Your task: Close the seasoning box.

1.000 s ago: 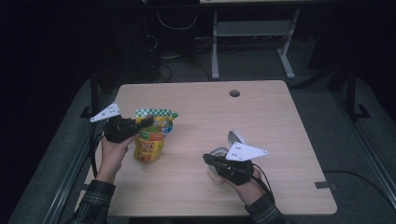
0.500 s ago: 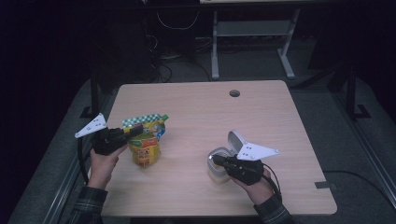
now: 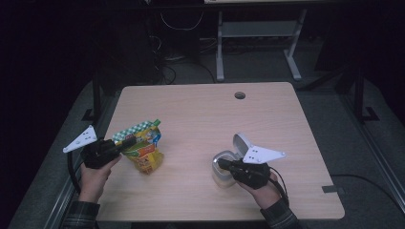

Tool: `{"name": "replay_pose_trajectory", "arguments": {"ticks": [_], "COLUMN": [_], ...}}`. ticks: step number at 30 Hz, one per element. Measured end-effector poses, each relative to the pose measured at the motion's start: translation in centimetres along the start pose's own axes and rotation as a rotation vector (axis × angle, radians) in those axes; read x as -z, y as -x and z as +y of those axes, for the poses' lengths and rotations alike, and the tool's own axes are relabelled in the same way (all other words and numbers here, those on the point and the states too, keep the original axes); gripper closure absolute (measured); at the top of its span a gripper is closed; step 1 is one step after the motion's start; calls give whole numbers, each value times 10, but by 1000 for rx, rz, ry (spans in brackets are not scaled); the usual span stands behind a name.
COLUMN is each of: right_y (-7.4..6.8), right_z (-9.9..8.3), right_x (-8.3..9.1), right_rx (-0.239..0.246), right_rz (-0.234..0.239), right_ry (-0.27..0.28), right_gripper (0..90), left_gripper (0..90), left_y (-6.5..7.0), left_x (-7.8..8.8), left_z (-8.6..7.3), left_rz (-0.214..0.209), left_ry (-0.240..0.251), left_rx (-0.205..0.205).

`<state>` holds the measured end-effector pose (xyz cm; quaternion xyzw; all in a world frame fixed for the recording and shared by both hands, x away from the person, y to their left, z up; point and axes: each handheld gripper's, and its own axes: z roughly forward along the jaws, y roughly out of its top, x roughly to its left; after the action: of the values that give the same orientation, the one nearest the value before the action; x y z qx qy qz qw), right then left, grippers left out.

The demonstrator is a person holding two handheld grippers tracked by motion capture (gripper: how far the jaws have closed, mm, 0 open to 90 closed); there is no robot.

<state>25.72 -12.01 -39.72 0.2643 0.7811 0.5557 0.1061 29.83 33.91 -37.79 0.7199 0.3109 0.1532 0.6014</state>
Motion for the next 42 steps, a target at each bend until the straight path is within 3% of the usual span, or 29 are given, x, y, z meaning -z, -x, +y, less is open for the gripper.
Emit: {"name": "replay_pose_trajectory", "arguments": {"ticks": [6, 22, 28, 36, 42], "right_y": [1, 3, 6, 12, 18], "right_z": [-3, -8, -14, -29, -34], "right_x": [2, 12, 20, 46, 63], "right_rx": [-2, -10, -3, -8, -30], "right_rz": [3, -13, -22, -31, -74], "right_ry": [-6, -5, -23, -37, -29], "right_gripper": [892, 891, 891, 892, 892], "left_gripper": [861, 358, 202, 169, 162], "left_y": [4, 12, 17, 34, 40], "left_x": [6, 22, 30, 28, 32], "left_z": [-4, -17, -29, -42, -52], "left_rz": [8, 32, 56, 62, 54], "left_ry": [8, -18, -64, -114, -138], "left_rx": [2, 15, 11, -5, 6]}}
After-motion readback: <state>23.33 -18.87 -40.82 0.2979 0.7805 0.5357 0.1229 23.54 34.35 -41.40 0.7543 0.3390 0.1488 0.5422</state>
